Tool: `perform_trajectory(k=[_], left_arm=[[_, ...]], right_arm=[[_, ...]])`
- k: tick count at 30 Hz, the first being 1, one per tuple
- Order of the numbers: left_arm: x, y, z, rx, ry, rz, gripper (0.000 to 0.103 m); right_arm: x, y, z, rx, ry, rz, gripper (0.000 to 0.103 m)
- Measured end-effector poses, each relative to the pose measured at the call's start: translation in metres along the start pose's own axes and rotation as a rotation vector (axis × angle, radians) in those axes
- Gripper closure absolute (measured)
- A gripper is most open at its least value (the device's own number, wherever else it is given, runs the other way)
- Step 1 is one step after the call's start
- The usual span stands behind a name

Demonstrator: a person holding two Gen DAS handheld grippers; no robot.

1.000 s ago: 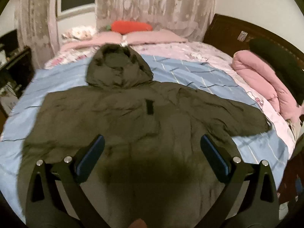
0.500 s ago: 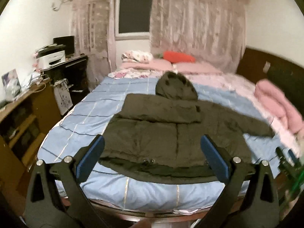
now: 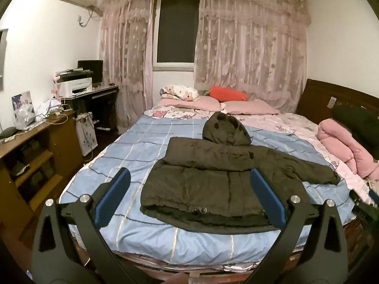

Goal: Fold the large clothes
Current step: 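Withdraw the left tool up from the folded jacket, then move the right tool to the other sleeve cuff and close on it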

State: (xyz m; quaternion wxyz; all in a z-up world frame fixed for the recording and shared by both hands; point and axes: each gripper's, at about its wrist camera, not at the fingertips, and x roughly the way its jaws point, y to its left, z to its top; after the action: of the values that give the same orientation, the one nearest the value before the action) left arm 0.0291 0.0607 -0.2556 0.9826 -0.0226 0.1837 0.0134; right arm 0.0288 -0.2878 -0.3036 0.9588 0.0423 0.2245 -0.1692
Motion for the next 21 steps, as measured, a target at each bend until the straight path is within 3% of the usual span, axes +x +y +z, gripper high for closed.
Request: perform_trajectory(k=[16,21], left_arm=[[0.023,0.019,-0.028,0.004,0.073,0.018,0.002],[0.027,0.021,-0.03,0.006,0.082,0.02,0.002]], right_arm=[[-0.013,0.0,0.023,-0.043,-0.019,-0.048,0.001],[-0.011,-0.005,0.029,0.005,0.007,0.016,0.001]])
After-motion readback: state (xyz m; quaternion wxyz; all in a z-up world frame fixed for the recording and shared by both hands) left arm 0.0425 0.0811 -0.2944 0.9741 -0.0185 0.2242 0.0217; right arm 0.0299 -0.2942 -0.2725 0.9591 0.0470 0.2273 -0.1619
